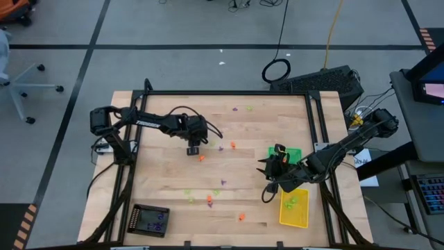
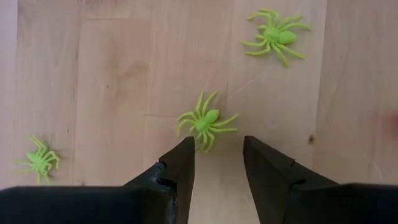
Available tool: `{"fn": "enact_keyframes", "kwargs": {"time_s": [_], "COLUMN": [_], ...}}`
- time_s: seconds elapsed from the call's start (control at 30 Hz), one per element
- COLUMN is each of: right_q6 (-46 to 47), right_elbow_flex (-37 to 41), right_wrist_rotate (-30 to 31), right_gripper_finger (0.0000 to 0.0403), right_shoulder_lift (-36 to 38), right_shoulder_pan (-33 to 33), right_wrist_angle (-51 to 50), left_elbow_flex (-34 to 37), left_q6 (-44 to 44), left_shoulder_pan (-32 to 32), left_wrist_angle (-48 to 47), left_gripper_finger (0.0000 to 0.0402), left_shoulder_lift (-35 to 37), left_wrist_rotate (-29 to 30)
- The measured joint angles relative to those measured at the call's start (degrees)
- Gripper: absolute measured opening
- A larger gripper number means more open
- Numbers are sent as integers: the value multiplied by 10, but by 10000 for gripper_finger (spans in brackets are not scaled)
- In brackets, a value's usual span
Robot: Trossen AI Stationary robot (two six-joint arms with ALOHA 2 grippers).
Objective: Sort Halloween decoration
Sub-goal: Put the green spider toy into the yellow bin
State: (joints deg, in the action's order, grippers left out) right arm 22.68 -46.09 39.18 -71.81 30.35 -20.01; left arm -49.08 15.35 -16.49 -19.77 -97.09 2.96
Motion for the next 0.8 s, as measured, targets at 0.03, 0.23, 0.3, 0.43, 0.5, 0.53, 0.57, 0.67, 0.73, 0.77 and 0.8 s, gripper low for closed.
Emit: {"fn": "enact_keyframes", "kwargs": {"time_s": [0.03, 0.23, 0.3, 0.43, 0.5, 0.53, 0.57, 0.67, 0.73, 0.77, 0.8], "right_q6": [0, 0, 0, 0, 0, 0, 0, 0, 0, 0, 0], "right_elbow_flex": [0, 0, 0, 0, 0, 0, 0, 0, 0, 0, 0], "right_wrist_rotate": [0, 0, 0, 0, 0, 0, 0, 0, 0, 0, 0], "right_gripper_finger": [126, 126, 126, 126, 126, 126, 126, 126, 126, 126, 126], "right_shoulder_lift": [0, 0, 0, 0, 0, 0, 0, 0, 0, 0, 0], "right_shoulder_pan": [0, 0, 0, 0, 0, 0, 0, 0, 0, 0, 0], "right_wrist_angle": [0, 0, 0, 0, 0, 0, 0, 0, 0, 0, 0], "left_elbow_flex": [0, 0, 1, 1, 1, 1, 1, 1, 1, 1, 1], "left_q6": [0, -15, -15, -15, -15, -15, -15, -15, -15, -15, -15], "left_shoulder_pan": [0, 0, 1, 0, 0, 0, 0, 0, 2, 4, 5], "left_wrist_angle": [0, 4, 7, 11, 12, 13, 13, 13, 13, 13, 13], "left_gripper_finger": [124, 73, 59, 35, 23, 15, 8, 2, 1, 1, 0], "left_shoulder_lift": [0, -1, -1, -1, -1, -1, -1, -2, -2, -2, -2], "left_wrist_rotate": [0, -2, -2, -1, -1, 1, 1, 3, 5, 6, 7]}}
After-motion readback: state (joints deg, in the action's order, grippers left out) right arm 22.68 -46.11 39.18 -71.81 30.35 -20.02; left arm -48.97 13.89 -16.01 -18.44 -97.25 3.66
